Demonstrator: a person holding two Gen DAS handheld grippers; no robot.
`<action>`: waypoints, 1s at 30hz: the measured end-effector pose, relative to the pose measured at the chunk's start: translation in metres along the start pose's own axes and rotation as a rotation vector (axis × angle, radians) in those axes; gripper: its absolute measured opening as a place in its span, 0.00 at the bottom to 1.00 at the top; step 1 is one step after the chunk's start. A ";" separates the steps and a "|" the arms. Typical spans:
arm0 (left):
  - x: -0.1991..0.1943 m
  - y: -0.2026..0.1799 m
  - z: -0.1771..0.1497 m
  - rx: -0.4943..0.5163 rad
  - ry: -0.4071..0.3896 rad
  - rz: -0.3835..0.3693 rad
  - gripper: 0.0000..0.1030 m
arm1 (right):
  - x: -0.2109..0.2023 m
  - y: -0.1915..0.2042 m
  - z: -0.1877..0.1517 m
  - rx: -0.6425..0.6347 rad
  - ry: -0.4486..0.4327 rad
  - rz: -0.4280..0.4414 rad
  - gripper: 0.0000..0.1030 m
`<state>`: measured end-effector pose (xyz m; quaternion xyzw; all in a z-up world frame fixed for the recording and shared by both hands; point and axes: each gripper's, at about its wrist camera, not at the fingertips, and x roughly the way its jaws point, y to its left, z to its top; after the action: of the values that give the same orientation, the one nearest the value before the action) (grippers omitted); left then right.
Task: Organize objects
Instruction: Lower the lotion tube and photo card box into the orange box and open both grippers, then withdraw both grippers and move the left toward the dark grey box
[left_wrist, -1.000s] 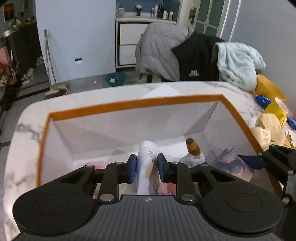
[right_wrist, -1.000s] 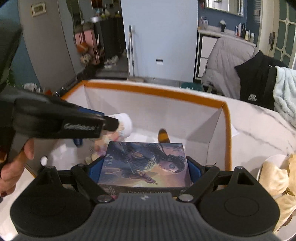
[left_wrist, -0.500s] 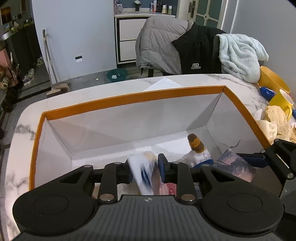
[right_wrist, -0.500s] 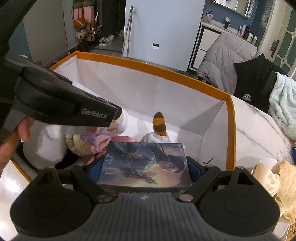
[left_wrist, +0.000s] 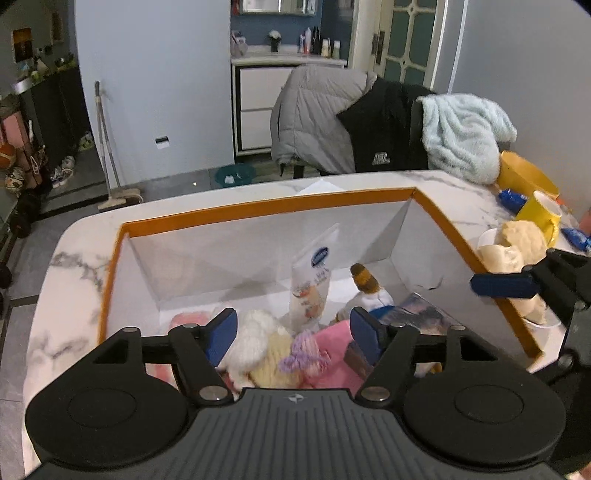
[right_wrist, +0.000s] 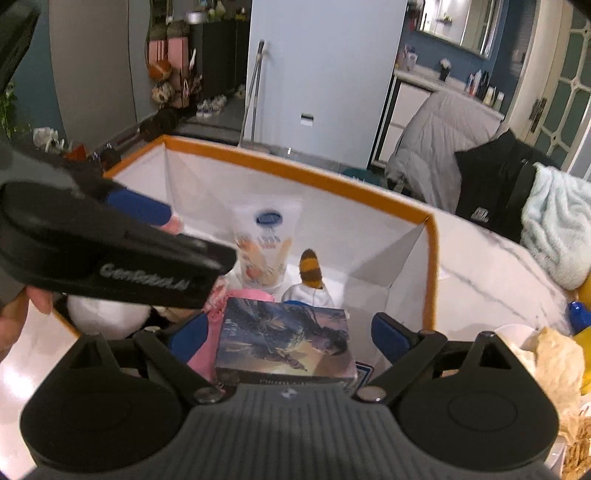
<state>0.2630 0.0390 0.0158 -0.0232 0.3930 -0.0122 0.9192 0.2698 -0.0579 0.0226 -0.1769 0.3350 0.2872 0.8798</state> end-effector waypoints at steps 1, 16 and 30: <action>-0.008 0.000 -0.004 -0.007 -0.012 -0.001 0.81 | -0.008 0.000 -0.002 0.000 -0.018 -0.004 0.95; -0.091 -0.016 -0.118 -0.067 -0.113 0.017 0.87 | -0.095 -0.009 -0.109 0.147 -0.144 -0.032 0.99; -0.098 0.007 -0.165 -0.174 -0.052 0.007 0.87 | -0.024 0.012 -0.124 0.185 -0.101 -0.158 0.99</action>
<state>0.0761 0.0443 -0.0273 -0.1020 0.3684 0.0259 0.9237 0.1875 -0.1205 -0.0505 -0.1060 0.3006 0.1934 0.9279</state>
